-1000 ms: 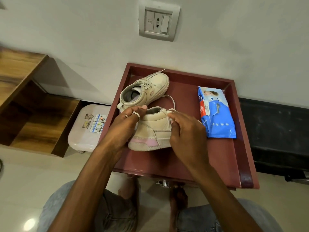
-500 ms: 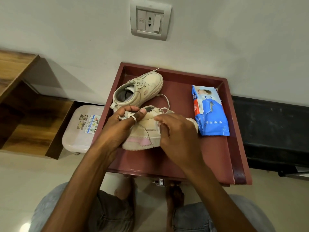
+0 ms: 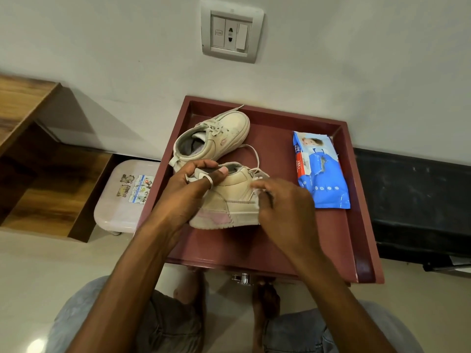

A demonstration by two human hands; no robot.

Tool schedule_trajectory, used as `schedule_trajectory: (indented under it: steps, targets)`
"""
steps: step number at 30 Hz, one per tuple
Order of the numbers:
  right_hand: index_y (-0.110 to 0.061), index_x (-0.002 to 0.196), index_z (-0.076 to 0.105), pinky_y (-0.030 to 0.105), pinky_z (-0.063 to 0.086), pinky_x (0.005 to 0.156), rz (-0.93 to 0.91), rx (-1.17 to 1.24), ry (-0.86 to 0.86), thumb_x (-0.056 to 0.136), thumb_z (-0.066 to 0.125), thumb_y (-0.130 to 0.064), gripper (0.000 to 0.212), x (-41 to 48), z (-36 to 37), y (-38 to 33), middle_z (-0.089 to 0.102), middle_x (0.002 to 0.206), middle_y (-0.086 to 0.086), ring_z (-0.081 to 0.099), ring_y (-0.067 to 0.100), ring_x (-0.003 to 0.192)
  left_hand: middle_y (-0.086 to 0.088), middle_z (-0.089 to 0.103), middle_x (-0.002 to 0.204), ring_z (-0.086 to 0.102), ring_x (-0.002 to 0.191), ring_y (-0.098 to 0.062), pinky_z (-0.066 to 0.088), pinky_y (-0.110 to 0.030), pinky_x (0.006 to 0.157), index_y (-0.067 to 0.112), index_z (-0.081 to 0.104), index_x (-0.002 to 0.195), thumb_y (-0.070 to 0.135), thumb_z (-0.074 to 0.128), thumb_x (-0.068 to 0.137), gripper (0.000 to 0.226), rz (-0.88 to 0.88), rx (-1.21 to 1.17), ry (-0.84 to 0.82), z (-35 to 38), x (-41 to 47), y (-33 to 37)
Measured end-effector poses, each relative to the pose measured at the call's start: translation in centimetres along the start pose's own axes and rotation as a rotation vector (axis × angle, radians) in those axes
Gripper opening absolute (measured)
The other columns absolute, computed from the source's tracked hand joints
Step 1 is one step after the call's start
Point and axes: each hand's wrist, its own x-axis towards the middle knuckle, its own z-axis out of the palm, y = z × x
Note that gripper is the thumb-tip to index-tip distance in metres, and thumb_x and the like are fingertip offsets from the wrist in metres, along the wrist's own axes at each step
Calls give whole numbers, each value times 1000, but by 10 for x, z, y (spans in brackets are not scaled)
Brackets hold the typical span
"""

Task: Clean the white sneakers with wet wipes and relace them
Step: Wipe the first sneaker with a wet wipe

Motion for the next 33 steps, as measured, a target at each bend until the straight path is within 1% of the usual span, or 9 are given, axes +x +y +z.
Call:
schedule_trajectory:
  steps: [3,7,10,12,16,20,23,27,33]
  targets:
    - [-14,103,73,32,50,84,-103,17,-53,83,61,-2,27,-4,4,-7,74,102,0,67,18,96,6,78,104,74,85,-10,55,-29,64,30,72,107,37,78,85,23,-6,-2,21,-1,0,-1]
    - [-16,104,73,38,54,81,68,-90,-31,81,61,2,32,5,-8,26,74,99,1,68,24,92,8,78,100,72,84,-5,53,-30,71,28,72,106,36,77,86,22,39,29,23,1,-2,0]
    - [-15,108,73,34,54,83,-58,-26,-56,79,59,2,37,-3,-2,3,74,103,1,68,21,95,9,78,102,73,88,-6,53,-29,70,29,72,104,35,78,86,20,59,38,38,1,-1,1]
    - [-15,111,71,34,53,82,-109,-23,-90,77,57,2,41,-2,-1,6,74,103,2,67,23,94,7,78,105,74,96,-13,57,-34,75,30,72,105,35,78,86,21,52,36,41,-2,0,1]
    - [-12,103,76,37,54,78,71,-169,-85,73,62,8,39,6,-11,42,73,96,7,68,30,88,7,78,106,75,97,-13,60,-38,84,29,72,109,31,79,86,24,72,39,19,-5,-3,2]
    - [-11,89,75,33,53,79,-41,-12,-103,73,60,0,25,-3,0,10,73,93,2,67,20,86,6,78,107,75,99,-14,60,-43,92,28,73,108,29,80,85,24,84,52,18,-4,-3,3]
    - [-14,93,76,31,52,82,1,51,-130,77,62,0,25,2,-4,16,74,96,-1,67,17,89,3,77,110,74,104,-19,56,-52,98,29,73,107,29,81,84,24,82,56,19,-6,-3,3]
    - [-15,104,74,34,49,84,168,-191,-165,81,60,2,32,5,-15,35,73,103,4,67,25,97,3,77,110,73,105,-19,56,-50,99,28,73,108,27,82,84,25,112,97,8,-5,-4,3]
    - [-18,92,75,33,53,78,69,94,-79,78,66,-9,18,-2,0,-3,73,92,-4,67,15,86,0,78,109,73,105,-22,55,-52,100,21,72,110,23,81,85,27,116,74,12,-5,-3,3]
